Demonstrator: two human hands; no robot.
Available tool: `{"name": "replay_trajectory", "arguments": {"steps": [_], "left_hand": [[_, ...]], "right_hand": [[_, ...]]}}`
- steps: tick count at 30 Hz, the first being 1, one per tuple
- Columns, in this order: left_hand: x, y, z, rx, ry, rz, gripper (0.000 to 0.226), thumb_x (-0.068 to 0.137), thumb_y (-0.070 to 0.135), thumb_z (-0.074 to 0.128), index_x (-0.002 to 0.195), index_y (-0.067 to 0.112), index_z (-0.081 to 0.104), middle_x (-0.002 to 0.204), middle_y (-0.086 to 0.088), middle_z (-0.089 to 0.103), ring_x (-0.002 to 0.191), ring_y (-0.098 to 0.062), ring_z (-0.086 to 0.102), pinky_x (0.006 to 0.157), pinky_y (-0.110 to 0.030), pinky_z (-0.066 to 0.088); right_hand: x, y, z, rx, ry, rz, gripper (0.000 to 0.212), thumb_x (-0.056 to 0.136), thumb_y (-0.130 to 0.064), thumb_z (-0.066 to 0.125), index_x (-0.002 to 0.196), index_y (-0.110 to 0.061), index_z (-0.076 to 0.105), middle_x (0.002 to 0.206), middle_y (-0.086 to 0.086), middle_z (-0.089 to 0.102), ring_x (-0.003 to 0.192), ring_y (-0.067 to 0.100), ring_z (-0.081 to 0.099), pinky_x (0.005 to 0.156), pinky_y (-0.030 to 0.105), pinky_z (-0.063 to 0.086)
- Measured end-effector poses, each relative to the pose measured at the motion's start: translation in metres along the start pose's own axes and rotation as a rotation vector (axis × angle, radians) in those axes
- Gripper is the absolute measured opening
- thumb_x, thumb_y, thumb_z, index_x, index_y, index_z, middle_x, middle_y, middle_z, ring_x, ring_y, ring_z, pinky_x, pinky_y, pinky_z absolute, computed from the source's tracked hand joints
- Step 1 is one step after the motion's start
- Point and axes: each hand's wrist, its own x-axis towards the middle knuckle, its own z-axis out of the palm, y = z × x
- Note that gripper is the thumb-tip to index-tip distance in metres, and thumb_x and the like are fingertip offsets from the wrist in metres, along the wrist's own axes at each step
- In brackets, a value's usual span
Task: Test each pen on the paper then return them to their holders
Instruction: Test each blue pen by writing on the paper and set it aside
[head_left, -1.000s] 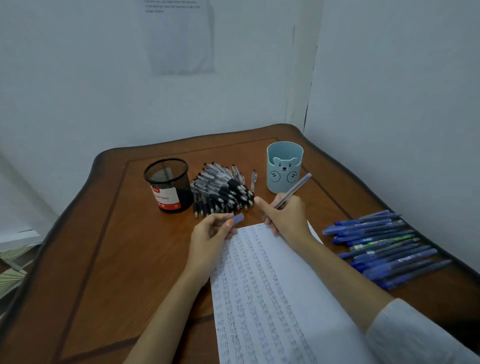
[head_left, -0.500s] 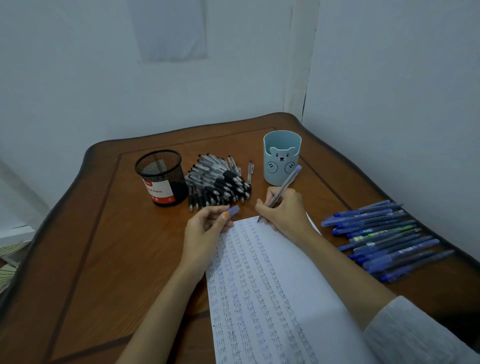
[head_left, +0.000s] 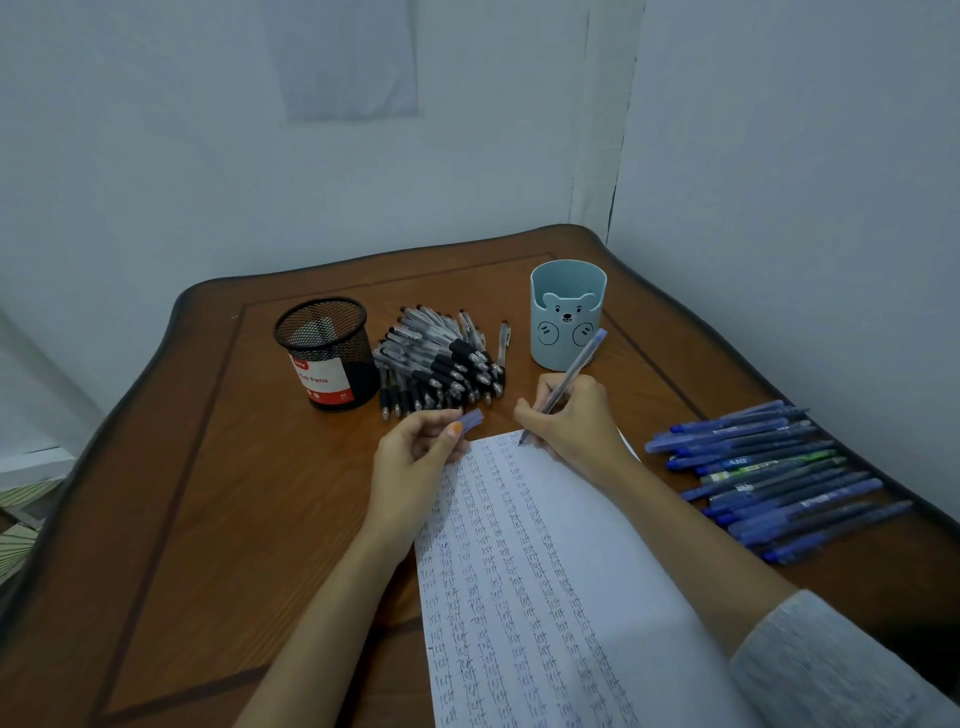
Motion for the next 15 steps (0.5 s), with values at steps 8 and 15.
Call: {"name": "replay_trajectory", "arguments": {"steps": [8,15], "left_hand": [[0.0003,-0.0014,-0.0005,0.003,-0.002,-0.007,0.016,0.092,0.008,0.059,0.107,0.007,0.066,0.091,-0.010,0.070,0.085,-0.017,0.068,0.076,-0.019,0.054],[0.0013,-0.0018,0.0001,0.011,-0.005,-0.010,0.016,0.092,0.008,0.059,0.107,0.007,0.066,0.092,-0.010,0.070,0.086,-0.019,0.068,0.076,-0.019,0.054]], "right_hand": [[0.0004,0.0009,0.0006,-0.019,0.002,-0.004,0.031,0.082,0.002,0.067,0.061,-0.006,0.046,0.054,0.016,0.052,0.039,0.013,0.051,0.037,0.018,0.038],[0.0009,0.0023,0.0000,-0.020,0.030,-0.012,0.030,0.082,0.003,0.067,0.060,-0.006,0.047,0.054,0.016,0.053,0.037,0.011,0.052,0.036,0.019,0.038]]}}
